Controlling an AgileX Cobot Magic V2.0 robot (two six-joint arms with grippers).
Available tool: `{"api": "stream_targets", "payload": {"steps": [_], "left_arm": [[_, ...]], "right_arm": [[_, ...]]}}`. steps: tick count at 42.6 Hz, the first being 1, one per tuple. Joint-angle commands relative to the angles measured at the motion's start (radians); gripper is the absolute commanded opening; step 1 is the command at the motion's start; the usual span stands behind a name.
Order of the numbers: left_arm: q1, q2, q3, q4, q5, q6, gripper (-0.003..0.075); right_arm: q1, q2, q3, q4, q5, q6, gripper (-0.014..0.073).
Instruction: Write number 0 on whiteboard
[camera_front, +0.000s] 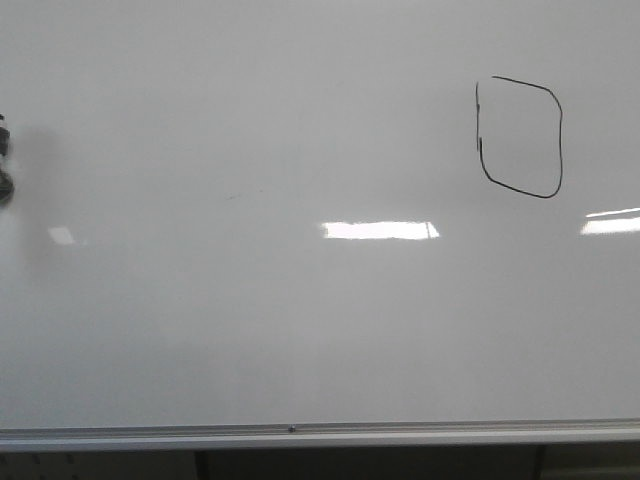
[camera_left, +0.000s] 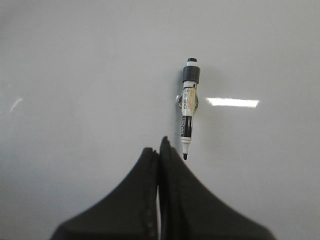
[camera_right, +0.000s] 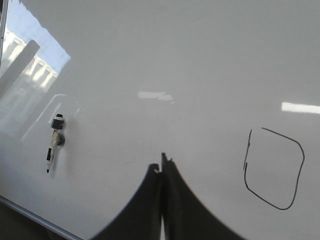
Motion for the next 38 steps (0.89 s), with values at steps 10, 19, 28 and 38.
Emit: {"api": "stream_targets", "payload": {"steps": [10,19,28,38], "left_arm": [[0.003,-0.021,0.022,-0.010,-0.074,-0.009,-0.0020],[0.003,-0.021,0.022,-0.010,-0.074,-0.009,-0.0020],[0.003,-0.021,0.022,-0.010,-0.074,-0.009,-0.0020],[0.003,-0.021,0.022,-0.010,-0.074,-0.009,-0.0020]], "right_arm": [[0.000,0.006,-0.023,0.023,-0.062,-0.010,-0.0069],[-0.026,-0.044,0.041,-0.041,-0.126,0.012,-0.0069],[-0.163,-0.198,0.193,-0.331,-0.126,0.283,-0.0069],[-0.290,-0.353,0.399,-0.780,-0.132,0.679,-0.0069]]}}
